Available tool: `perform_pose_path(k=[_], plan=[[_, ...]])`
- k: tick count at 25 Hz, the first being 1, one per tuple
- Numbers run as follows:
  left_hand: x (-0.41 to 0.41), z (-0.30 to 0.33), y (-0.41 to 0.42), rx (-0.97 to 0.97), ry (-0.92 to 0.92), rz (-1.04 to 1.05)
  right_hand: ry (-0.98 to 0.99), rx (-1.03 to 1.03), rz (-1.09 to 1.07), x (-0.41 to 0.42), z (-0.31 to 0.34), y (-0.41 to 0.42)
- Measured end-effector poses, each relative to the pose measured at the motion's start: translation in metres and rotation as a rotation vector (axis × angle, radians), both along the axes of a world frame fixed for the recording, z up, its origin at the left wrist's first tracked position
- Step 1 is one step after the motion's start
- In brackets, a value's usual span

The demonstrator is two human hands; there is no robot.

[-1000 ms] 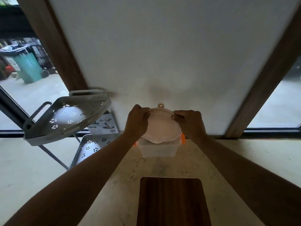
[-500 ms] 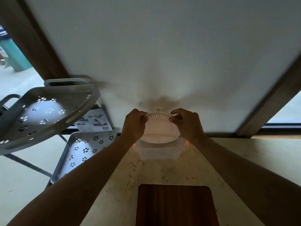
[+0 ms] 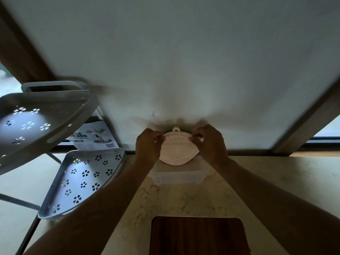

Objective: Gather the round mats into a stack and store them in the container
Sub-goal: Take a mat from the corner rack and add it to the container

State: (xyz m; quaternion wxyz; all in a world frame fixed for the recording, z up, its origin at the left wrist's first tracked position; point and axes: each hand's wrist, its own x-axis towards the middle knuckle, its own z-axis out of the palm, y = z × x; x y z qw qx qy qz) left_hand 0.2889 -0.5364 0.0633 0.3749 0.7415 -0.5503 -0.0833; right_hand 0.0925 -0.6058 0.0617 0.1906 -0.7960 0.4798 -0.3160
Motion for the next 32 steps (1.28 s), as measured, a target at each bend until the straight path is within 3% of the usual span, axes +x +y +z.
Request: perform_pose_path(k=[5, 13, 18, 32], plan=[[0.0, -0.004, -0.002, -0.034, -0.036, 0.03, -0.049, -0.034, -0.029, 0.004, -0.007, 0.0], [-0.002, -0.012, 0.002, 0.079, -0.325, 0.156, 0.005, -0.097, -0.105, 0.005, -0.018, 0.001], [0.001, -0.014, 0.0, 0.034, -0.21, 0.176, 0.007, -0.098, -0.112, 0.005, -0.017, 0.001], [0.004, -0.015, 0.001, -0.092, -0.162, 0.041, 0.056, -0.101, -0.131, 0.003, -0.019, 0.004]])
